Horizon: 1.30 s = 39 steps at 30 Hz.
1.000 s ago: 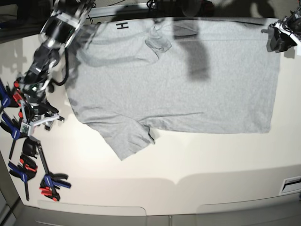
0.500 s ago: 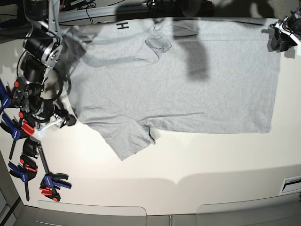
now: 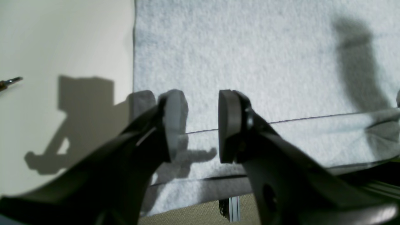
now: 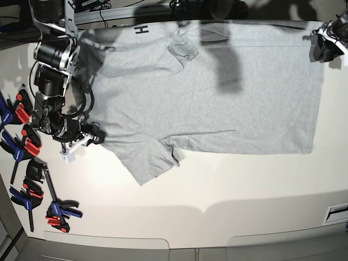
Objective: Fold the T-shirt properly
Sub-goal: 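Release the collar edge and move the right gripper to the hem corner, then grasp the hem corners with both grippers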
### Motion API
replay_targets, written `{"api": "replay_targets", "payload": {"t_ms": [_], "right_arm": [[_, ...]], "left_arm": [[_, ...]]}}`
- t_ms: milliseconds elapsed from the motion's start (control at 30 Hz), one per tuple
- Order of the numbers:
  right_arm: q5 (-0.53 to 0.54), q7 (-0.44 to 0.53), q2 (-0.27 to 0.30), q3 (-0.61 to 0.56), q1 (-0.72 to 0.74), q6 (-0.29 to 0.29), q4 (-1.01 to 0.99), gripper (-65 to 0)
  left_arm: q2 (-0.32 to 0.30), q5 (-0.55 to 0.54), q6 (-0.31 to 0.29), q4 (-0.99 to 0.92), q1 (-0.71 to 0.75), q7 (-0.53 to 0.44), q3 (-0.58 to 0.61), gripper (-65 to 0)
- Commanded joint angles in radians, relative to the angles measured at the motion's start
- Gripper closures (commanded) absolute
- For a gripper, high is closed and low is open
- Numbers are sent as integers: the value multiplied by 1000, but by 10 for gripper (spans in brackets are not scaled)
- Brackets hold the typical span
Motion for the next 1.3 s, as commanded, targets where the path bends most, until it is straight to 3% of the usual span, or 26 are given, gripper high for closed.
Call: {"api": "replay_targets", "payload": {"t_ms": [0,133,233,400,567,700,833,1067,1267], "right_arm": [[-12,-19,12,-1,19,-6,5,0],[-13,-21,12,-2,19,-6,5,0],[-12,-17,11,-2,19,-6,5,0],[-12,-17,11,-2,19,-6,5,0],[-12,-17,11,-2,19,-6,5,0],[-13,-18,11,-2,19,-6,5,0],[-13,-18,11,-2,19,-6,5,0],[-20,-21,11,-2,19,-6,5,0],[-20,-21,4,-2,19,-6,5,0]], "left_arm": [[-18,-1,13,13,-13,-31,-11,-192],[-26,47,63,-3,-117,-49,-10,-192],[-67,41,89,-126,-270,-46,-8,-192],[-190,-29,86,-565,-621,-46,44,-193],[-274,-63,23,-988,-960,-49,239,-304],[-262,-29,25,-1215,-1125,-148,399,-307],[-240,56,92,-1360,-1233,-187,470,-307],[-227,-23,64,-1371,-1271,-50,468,-305],[-164,-20,64,-1372,-1268,-42,468,-305]]}}
